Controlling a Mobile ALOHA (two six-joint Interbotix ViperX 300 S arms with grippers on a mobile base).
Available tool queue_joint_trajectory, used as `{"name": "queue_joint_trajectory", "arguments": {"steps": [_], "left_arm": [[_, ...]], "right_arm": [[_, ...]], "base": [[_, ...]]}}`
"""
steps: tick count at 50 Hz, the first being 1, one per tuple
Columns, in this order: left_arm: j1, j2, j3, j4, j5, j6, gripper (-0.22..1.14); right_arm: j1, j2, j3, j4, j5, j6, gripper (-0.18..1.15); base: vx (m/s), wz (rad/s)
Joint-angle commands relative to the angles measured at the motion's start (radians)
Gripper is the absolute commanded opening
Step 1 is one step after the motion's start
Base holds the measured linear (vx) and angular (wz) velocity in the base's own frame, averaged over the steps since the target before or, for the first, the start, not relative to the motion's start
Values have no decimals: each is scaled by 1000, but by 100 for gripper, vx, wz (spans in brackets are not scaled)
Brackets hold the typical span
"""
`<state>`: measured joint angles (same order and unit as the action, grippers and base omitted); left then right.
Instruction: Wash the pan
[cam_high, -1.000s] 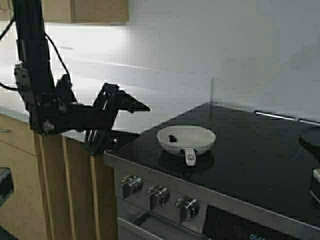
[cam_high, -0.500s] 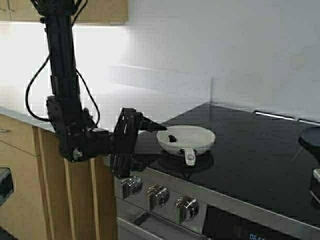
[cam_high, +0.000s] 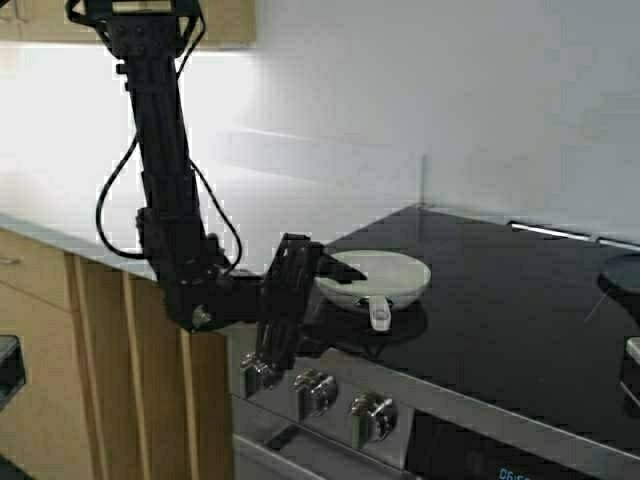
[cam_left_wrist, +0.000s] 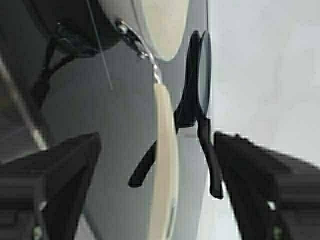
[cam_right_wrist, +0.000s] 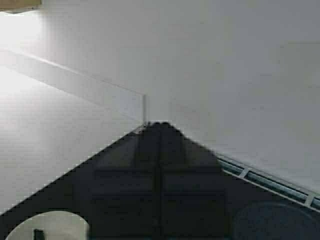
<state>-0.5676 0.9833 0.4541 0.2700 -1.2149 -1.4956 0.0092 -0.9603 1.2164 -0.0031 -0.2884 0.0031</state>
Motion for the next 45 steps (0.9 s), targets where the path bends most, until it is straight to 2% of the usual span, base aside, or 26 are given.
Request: {"name": "queue_joint_trajectory", "arguments": {"steps": [1,23,45], "left_arm": [[-20,-15,-55,-3,37,-11,100],[-55,48,-230,-8,129,-104,100],[-78,57,-268,-26,140,-107,100]], "right_arm": [[0,8,-12,0,-3,2,6],[2,8,-11,2,-3,3,6],[2,8,-11,0,-3,29,6]], "base": [[0,0],[0,0],[0,0]]}}
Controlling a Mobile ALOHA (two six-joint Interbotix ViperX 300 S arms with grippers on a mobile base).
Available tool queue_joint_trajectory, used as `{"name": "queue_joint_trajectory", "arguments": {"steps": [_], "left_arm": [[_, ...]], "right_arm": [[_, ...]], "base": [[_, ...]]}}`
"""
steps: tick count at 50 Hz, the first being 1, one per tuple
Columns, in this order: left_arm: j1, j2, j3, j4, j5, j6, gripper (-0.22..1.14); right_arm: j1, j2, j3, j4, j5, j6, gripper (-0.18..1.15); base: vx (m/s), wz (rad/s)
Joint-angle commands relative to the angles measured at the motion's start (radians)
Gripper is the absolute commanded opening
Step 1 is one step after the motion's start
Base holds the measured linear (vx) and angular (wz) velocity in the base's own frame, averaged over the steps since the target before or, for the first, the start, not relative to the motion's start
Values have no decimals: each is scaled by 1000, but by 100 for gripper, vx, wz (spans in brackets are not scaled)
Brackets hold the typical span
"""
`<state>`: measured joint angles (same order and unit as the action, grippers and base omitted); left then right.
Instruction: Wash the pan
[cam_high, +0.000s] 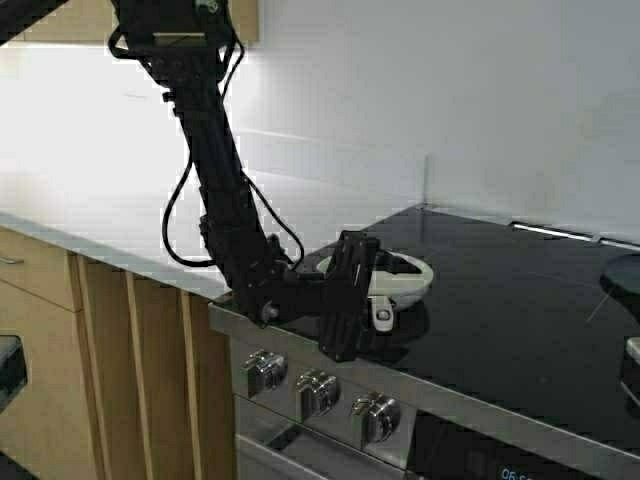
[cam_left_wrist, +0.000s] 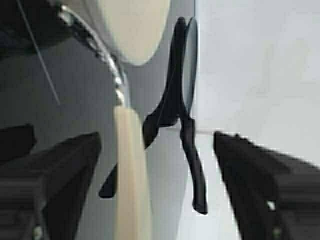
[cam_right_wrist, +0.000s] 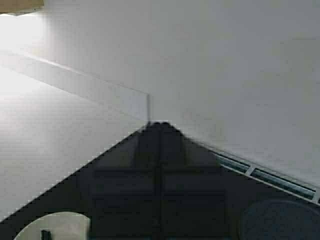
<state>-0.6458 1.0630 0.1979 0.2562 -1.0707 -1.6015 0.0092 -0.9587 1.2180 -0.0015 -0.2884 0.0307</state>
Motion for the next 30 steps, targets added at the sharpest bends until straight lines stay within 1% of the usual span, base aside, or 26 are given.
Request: {"name": "queue_joint_trajectory", "arguments": {"steps": [1,9,12,15,17,19,22,24,25,26,27,30], "left_arm": [[0,-23,-12,-15,-5,-2,100],[-2,-23,-14,-29,-5,-3,97],[0,-23,-14,-31,-5,-3,90],[-2,-23,-12,-31,-5,-8,76],[-2,-21,-12,-31,-6,-12,61],[-2,-21,-12,-31,-6,-20,44],[0,-20,-12,-32,-6,-31,13],[-2,-18,-9,-34,-8,-37,-4],[-2,-18,-9,-35,-9,-38,-10],[0,-18,-9,-38,-12,-38,-13],[0,-18,-8,-38,-14,-38,-13],[0,-18,-3,-38,-25,-40,-1]], "right_arm": [[2,6,-11,-2,-3,2,6],[0,6,-12,-2,-3,-2,6],[2,6,-12,-6,-3,-3,6],[2,8,-12,-12,-3,-5,6],[0,6,-12,-15,-3,-5,6],[0,6,-12,-18,-3,-5,6],[0,6,-12,-20,-3,-5,6],[2,8,-11,-23,-3,-6,6],[2,6,-11,-23,-3,-6,6],[2,6,-12,-25,-3,-5,6],[0,6,-11,-25,-3,-6,6],[2,6,-11,-25,-3,-6,6]], "base": [[0,0],[0,0],[0,0],[0,0],[0,0],[0,0],[0,0],[0,0],[0,0],[0,0],[0,0],[0,0]]}}
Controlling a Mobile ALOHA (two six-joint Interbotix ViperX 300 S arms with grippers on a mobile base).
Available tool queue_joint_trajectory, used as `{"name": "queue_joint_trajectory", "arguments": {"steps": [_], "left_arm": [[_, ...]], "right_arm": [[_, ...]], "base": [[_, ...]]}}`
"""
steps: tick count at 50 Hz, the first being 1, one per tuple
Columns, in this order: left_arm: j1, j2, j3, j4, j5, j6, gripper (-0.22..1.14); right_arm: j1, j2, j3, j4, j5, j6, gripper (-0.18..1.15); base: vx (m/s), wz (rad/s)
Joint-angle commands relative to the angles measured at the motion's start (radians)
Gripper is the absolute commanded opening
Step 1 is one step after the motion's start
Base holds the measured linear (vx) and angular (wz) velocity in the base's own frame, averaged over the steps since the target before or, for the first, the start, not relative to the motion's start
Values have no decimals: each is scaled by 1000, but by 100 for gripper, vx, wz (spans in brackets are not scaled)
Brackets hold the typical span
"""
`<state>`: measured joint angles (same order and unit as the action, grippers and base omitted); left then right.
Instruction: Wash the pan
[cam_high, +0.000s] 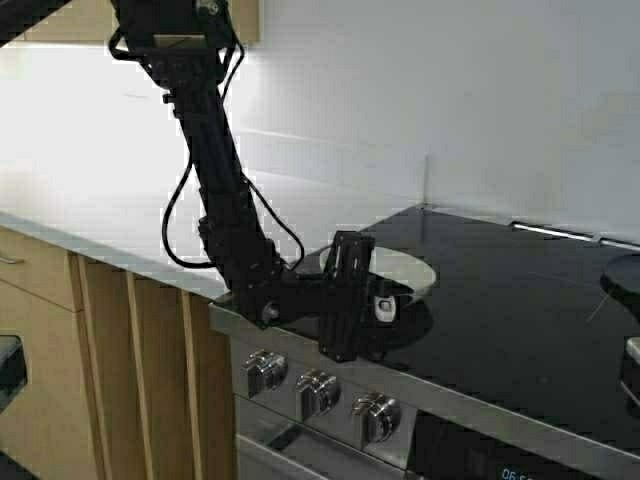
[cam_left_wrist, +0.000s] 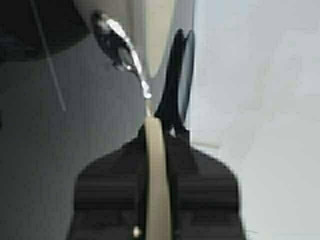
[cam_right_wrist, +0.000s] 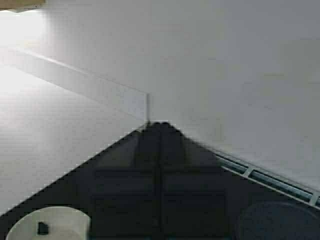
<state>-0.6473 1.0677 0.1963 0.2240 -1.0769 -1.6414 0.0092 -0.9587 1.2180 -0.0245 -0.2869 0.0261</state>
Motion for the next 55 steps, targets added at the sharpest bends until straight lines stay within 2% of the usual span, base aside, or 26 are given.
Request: {"name": "queue_joint_trajectory", "arguments": {"steps": [1,4,11,33,55], "left_arm": [[0,-25,2,-6,-21,0,2],[0,-29,8,-6,-37,-2,8],[2,-55,37,-6,-69,0,2],[0,-238,221,-6,-141,60,2],[2,-350,387,-26,-232,84,2]], "right_arm": [[0,6,-11,-2,-5,-2,6],[2,6,-12,-2,-5,-2,6],[0,8,-11,-2,-5,-2,6],[2,17,-11,-2,-5,-3,6],[0,17,-14,-9,0,-2,6]], "base": [[0,0],[0,0],[0,0],[0,5],[3,30]]}}
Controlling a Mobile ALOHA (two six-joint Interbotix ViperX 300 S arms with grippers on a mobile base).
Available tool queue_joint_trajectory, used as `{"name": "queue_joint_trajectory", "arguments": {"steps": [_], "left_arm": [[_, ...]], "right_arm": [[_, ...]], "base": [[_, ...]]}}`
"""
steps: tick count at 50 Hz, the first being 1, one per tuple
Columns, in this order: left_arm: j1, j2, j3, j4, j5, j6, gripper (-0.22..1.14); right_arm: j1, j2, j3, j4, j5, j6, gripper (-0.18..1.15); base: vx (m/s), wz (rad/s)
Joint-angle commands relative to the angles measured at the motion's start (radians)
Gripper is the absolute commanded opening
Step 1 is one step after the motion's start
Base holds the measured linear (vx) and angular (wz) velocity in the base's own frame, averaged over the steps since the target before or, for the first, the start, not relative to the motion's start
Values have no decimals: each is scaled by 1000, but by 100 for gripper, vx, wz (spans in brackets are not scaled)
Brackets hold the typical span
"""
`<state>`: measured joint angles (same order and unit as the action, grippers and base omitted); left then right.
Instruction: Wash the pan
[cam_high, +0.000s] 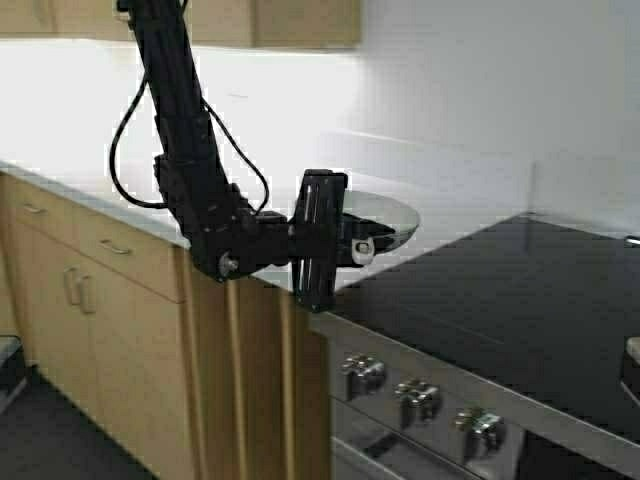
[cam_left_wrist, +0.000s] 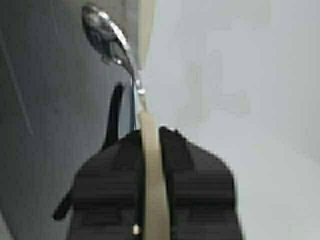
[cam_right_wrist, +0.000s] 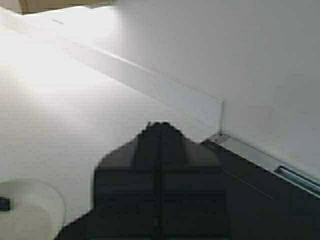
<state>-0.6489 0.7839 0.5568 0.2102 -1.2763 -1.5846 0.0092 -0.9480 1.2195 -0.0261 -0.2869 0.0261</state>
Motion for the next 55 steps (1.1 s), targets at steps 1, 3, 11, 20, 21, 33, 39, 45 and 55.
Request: {"name": "queue_joint_trajectory", "arguments": {"steps": [1,3,11,20,21,33,39,45,55], "left_arm": [[3,-67,32,-14,-35,29,2],[3,-71,40,-15,-40,32,2],[2,-67,54,-17,-48,34,2],[3,-60,55,-15,-57,34,2],[2,-60,55,-15,-60,29,2],[3,-89,78,3,-89,32,2],[3,-89,97,5,-120,29,2],[3,-97,104,14,-155,12,2],[3,-127,126,20,-160,8,2]], "right_arm": [[0,8,-14,-9,0,-2,6],[2,6,-14,-9,0,0,6],[0,6,-15,-8,0,0,6],[2,8,-15,-9,0,-3,6],[0,9,-17,-9,0,-2,6],[0,11,-18,-9,0,-2,6],[2,11,-26,-9,0,-2,6],[0,5,-21,-8,0,-2,6],[2,6,-23,-9,0,-2,6]], "base": [[4,45],[4,47],[3,49],[2,51],[3,48],[5,48],[5,54],[6,61],[6,60]]}}
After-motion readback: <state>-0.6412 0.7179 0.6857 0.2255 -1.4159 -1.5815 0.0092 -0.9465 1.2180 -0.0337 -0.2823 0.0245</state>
